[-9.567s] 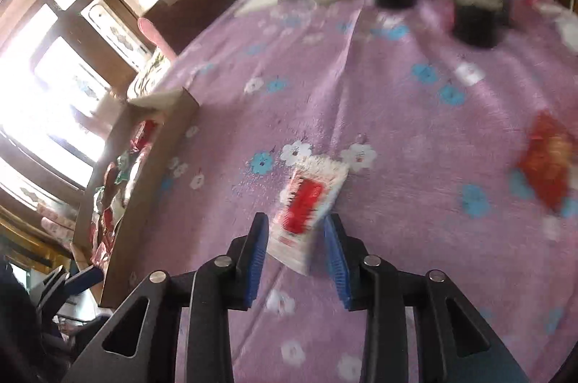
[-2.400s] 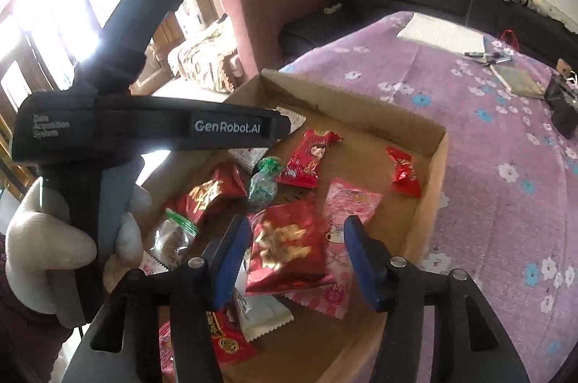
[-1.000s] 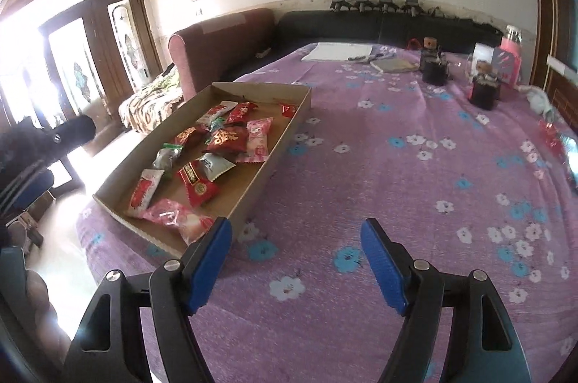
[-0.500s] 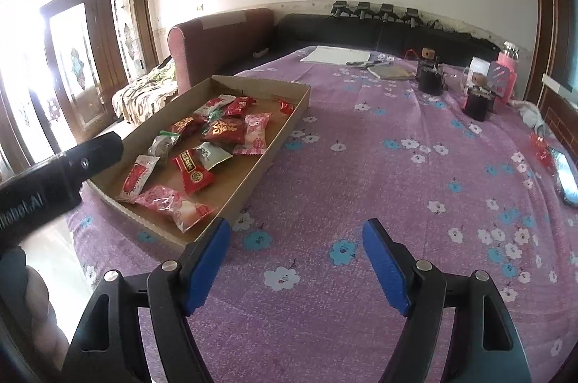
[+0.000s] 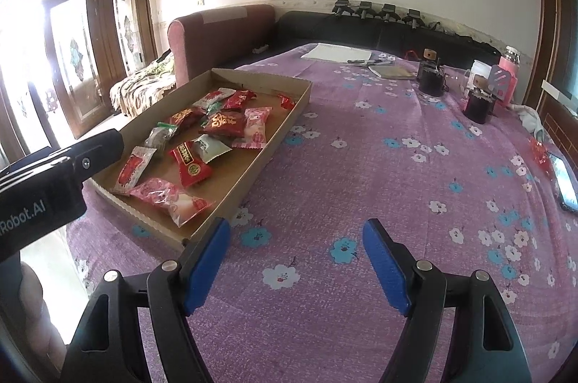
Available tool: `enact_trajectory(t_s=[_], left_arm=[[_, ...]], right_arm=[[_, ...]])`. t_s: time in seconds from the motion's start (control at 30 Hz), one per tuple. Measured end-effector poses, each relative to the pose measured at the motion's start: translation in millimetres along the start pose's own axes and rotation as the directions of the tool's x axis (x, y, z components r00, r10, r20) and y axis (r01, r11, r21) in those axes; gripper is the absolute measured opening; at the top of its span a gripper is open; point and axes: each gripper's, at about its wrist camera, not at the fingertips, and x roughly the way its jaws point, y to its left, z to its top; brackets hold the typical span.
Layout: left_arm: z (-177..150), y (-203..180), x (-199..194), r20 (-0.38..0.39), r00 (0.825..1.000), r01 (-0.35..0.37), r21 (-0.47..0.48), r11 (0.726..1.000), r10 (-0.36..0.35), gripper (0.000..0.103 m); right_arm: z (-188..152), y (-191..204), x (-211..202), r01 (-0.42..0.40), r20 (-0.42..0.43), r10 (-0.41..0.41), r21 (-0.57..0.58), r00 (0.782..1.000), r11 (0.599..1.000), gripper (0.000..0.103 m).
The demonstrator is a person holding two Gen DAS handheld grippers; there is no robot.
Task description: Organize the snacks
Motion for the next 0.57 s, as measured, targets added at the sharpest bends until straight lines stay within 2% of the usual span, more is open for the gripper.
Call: enact_trajectory(t_s=[0.57], left_arm=[[-5.3, 9.0, 6.7, -0.04, 0.998, -0.043, -0.007, 0.999, 0.042, 0.103]], right_arm=[[-1.6, 5.7, 2.5, 0.004, -0.003, -0.004, -0.02, 1.0, 1.0, 0.077]])
